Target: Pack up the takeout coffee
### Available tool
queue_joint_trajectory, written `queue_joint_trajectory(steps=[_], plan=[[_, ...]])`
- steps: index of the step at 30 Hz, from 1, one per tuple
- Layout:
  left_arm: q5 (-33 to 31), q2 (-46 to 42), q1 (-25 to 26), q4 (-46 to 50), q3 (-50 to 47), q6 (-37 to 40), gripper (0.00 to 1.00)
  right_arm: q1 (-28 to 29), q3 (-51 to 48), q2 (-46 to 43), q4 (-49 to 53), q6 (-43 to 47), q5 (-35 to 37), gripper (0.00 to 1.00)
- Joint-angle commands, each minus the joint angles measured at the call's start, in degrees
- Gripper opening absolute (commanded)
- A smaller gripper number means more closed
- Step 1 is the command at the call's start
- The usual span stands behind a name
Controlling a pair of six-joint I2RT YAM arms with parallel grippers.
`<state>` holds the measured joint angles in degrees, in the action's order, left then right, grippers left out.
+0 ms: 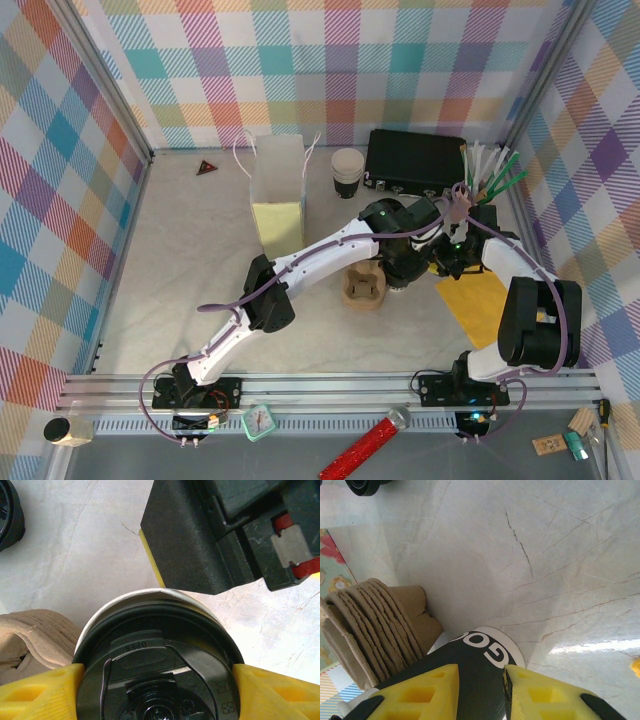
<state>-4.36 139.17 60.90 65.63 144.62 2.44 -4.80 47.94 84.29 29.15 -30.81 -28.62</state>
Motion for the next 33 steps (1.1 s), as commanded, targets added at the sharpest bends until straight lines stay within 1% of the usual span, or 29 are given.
queue_joint_trajectory(steps=[1,14,29,31,33], plan=[[0.17,0.87,0.36,-0.59,0.26,0.56,0.73,0.50,-0.53,0.17,0.04,0.75,-1.25,0.31],[-1.27,0.95,0.36,-1.27,0.57,1.17,0.75,0.78,-0.51,0.75,-0.27,0.66,-1.30,0.31],[-0.55,1.62,0.36,0.28,0.48,1.17,0.75,0.77,-0.13,1.19,0.02,0.75,-0.96,0.33],[-0.79,1.54,0.36,0.46,0.49,1.22,0.76,0.78,-0.08,1.31,-0.05,0.75,-1.00,0.33],[-0.90,1.54,0.31,0.47,0.49,1.17,0.79,0.77,-0.12,1.31,-0.02,0.75,-1.00,0.34]])
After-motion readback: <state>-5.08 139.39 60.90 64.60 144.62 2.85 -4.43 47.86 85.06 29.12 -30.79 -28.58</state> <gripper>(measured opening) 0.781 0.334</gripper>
